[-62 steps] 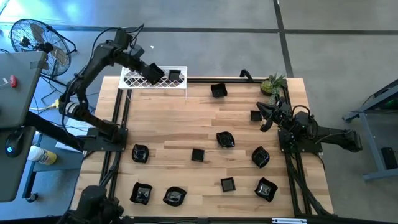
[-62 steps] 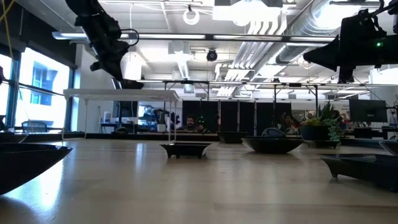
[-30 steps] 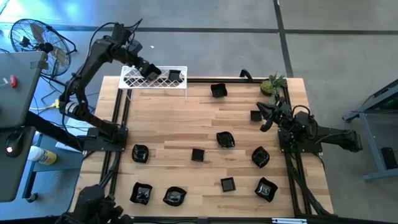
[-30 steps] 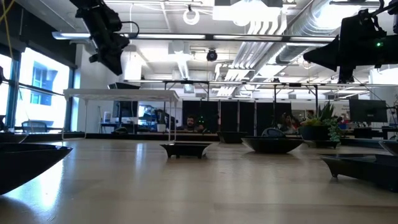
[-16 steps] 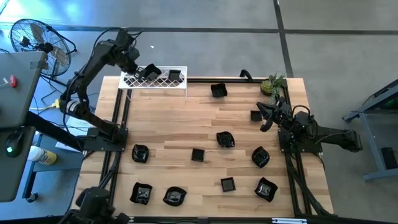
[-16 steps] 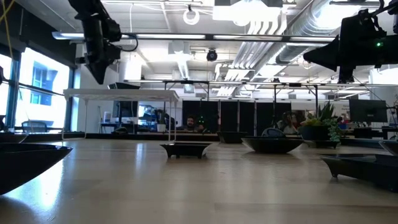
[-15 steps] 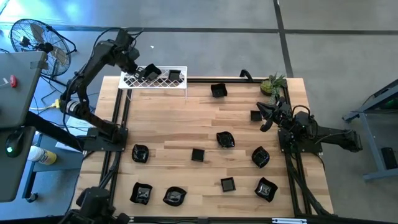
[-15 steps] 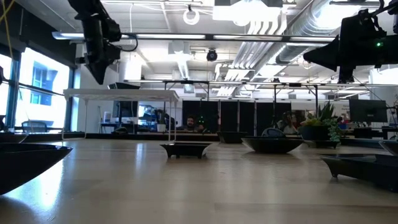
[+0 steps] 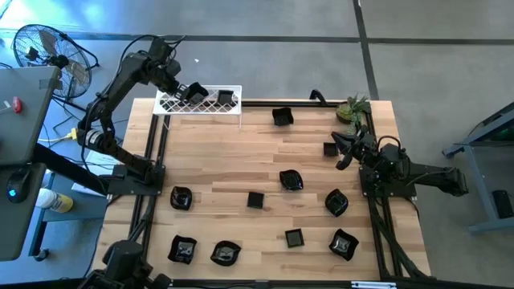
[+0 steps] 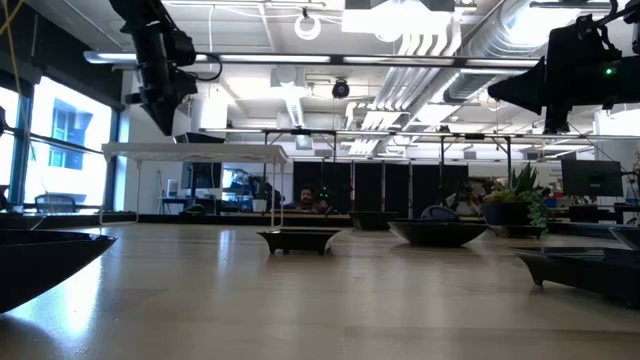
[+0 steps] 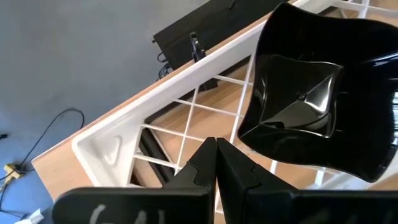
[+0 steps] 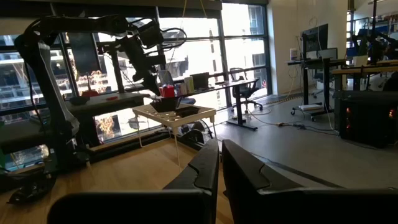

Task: Pick & Place Mini shaped plates
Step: Put the black distorted square plate on the shelf

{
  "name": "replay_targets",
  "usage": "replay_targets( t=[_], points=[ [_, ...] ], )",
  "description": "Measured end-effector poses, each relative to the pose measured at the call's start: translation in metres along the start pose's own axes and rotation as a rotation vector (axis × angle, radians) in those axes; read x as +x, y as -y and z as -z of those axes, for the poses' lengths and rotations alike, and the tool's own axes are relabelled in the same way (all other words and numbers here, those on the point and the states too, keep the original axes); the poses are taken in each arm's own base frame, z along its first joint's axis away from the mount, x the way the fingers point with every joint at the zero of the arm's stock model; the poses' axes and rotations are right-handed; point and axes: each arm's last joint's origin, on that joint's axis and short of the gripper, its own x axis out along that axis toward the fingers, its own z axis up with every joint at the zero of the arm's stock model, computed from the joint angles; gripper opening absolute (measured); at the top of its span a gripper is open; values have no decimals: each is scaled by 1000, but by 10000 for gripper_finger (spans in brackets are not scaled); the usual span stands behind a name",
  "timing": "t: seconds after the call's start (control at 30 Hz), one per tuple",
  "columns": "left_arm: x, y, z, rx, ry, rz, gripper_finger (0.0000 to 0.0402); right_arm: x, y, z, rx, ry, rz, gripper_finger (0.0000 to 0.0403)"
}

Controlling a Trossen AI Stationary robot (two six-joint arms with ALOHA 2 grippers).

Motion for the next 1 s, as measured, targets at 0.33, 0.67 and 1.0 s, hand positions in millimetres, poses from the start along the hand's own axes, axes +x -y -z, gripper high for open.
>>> replay_targets(
  t=[0.33,0.67,1.0],
  points=[
    [0,1,-1,-18,10,30,0,0,0,0,0,0,0,17],
    [6,4,-2,-35,-26,-13,0,0,0,0,0,0,0,17],
    [17,20,-11,18,-24,-13,0,0,0,0,0,0,0,17]
  ],
)
